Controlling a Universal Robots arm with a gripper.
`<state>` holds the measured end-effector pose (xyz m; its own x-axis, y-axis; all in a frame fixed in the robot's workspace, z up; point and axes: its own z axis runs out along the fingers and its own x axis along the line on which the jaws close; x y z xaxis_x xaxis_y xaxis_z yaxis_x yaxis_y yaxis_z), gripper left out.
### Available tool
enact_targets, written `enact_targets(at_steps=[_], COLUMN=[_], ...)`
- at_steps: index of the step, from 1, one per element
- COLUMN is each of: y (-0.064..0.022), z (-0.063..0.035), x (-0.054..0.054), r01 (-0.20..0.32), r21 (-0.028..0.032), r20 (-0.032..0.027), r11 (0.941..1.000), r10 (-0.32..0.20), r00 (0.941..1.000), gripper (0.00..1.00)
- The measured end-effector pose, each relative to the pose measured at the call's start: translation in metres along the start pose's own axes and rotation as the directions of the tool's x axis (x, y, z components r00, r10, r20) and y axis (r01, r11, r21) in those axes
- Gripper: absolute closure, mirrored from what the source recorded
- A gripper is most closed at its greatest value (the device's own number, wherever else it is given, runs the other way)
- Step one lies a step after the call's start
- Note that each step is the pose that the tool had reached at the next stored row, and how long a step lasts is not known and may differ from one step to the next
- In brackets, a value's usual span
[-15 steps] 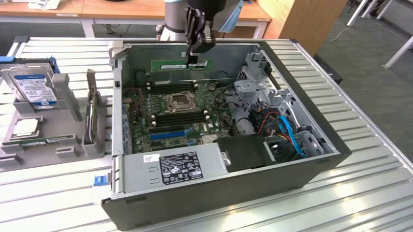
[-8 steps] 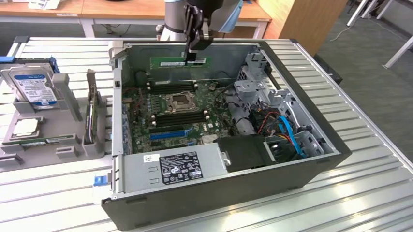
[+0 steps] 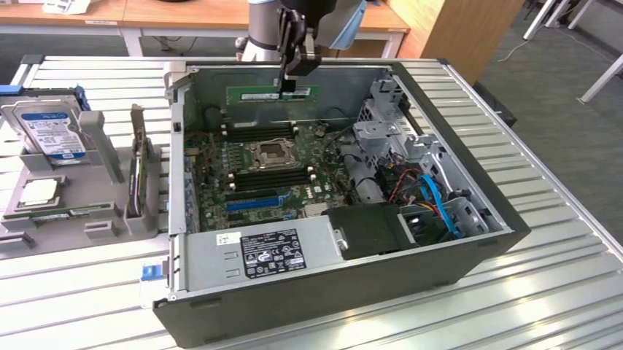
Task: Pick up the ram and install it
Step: 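Pick up the ram and move it above insertion slot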
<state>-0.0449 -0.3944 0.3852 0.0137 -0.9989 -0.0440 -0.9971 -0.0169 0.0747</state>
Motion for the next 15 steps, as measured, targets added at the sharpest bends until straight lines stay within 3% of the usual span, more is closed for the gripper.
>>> enact_targets(at_steps=[15], y=[-0.0019], z=[0.0256], x=[0.001], r01=[0.000], r21=[0.0000], r20=[0.0001], r11=[1.0000], r10=[0.000], r00=[1.0000], gripper=[0.89])
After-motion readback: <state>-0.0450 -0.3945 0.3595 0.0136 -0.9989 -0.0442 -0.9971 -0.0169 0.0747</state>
